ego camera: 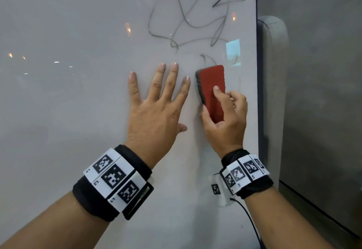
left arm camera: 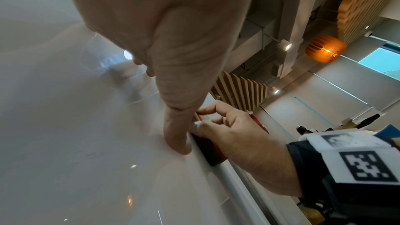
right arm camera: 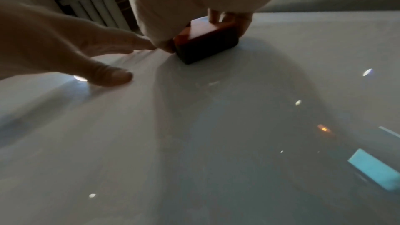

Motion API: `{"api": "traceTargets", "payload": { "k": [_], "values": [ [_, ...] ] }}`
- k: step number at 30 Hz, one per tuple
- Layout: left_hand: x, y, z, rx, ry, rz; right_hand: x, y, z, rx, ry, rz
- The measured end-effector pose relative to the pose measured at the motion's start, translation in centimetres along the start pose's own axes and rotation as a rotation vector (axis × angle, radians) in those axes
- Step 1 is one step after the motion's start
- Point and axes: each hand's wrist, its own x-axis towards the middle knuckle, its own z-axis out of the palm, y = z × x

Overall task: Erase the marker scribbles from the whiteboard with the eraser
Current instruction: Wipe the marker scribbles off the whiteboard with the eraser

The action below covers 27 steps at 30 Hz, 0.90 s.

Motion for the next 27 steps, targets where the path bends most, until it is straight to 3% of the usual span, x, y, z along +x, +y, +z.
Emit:
{"api": "traceTargets", "payload": {
  "k": [5, 7, 12, 13, 16, 18, 20, 24, 27],
  "values": [
    [0.0, 0.1, 0.1, -0.007, -0.009, -0.004, -0.6, 2.3, -0.3, 0.091, 0.211, 0.413],
    [0.0, 0.2, 0.1, -0.005, -0.01, -0.001, -0.9, 1.6, -0.2, 0.09, 0.213, 0.466],
    [-0.2, 0.1, 0.1, -0.009, 0.006, 0.004, -2.2, 0.4, -0.7, 0.01, -0.016, 0.095],
    [-0.2, 0.1, 0.1, -0.016, 0.005, 0.009, -2.2, 1.1, -0.9, 0.0, 0.001, 0.133],
    [-0.3, -0.1, 0.2, -0.032, 0.004, 0.011, -1.1, 2.7, -1.5, 0.083, 0.162, 0.491],
    [-0.3, 0.0, 0.3, -0.028, -0.001, 0.011, -0.6, 2.4, -1.3, 0.087, 0.185, 0.584],
    [-0.4, 0.0, 0.2, -0.024, -0.003, 0.012, -0.5, 1.0, -0.8, 0.076, 0.16, 0.485],
    [-0.4, -0.1, 0.2, -0.018, 0.003, 0.015, -0.7, -0.5, -0.7, 0.036, -0.024, 0.125],
    [-0.5, -0.5, 0.1, -0.015, 0.0, 0.013, 1.3, 0.9, -1.4, 0.051, 0.05, 0.193]
  ]
}}
